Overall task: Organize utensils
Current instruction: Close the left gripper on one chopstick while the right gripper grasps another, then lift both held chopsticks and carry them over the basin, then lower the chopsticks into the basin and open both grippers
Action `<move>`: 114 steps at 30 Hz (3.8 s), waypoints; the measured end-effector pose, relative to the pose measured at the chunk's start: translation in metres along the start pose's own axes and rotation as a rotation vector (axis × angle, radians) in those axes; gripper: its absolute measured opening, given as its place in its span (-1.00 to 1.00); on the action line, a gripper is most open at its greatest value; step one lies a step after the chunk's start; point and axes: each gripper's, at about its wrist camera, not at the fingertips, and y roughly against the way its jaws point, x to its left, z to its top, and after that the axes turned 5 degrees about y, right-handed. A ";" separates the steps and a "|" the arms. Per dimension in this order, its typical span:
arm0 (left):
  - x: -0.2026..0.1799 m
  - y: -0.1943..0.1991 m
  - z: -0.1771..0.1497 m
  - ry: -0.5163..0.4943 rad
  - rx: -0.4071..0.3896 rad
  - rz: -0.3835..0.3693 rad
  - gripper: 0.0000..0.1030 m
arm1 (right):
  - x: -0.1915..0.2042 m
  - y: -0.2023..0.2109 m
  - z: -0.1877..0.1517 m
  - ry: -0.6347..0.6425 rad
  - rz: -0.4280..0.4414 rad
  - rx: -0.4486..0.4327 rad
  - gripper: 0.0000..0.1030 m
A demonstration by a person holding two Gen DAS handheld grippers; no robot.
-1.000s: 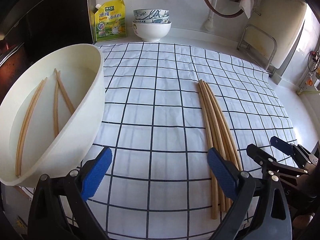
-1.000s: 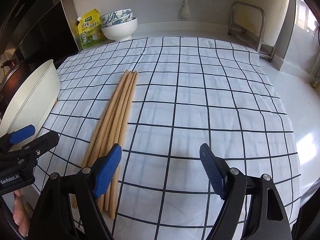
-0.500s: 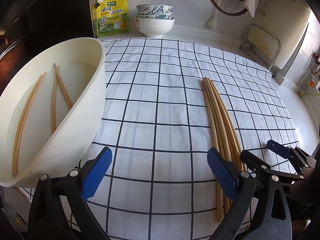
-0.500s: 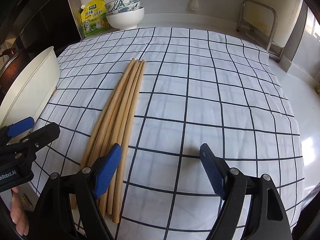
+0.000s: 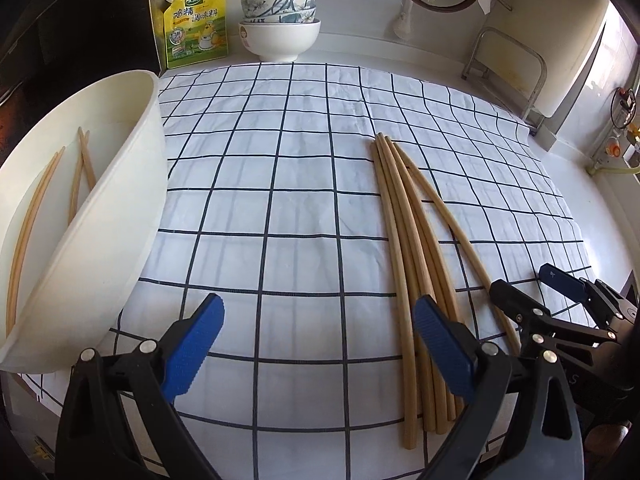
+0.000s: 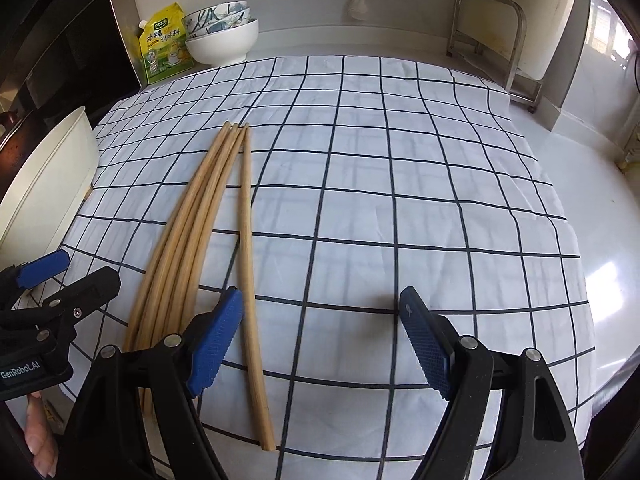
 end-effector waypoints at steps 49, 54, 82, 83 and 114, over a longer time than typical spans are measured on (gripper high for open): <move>-0.014 -0.017 0.017 -0.036 0.076 -0.064 -0.85 | 0.008 -0.001 0.011 0.040 0.085 -0.038 -0.88; -0.010 -0.004 0.019 -0.031 0.072 -0.093 -0.85 | 0.006 0.013 0.014 0.005 0.116 -0.063 -0.88; 0.216 0.096 0.053 0.231 -0.169 0.086 -0.85 | 0.262 0.032 0.122 0.275 0.425 -0.138 -0.88; 0.224 0.093 0.052 0.240 -0.161 0.085 -0.85 | 0.270 0.029 0.122 0.284 0.427 -0.129 -0.88; 0.249 0.087 0.038 0.305 -0.176 0.128 0.15 | 0.278 0.015 0.106 0.266 0.390 -0.061 -0.58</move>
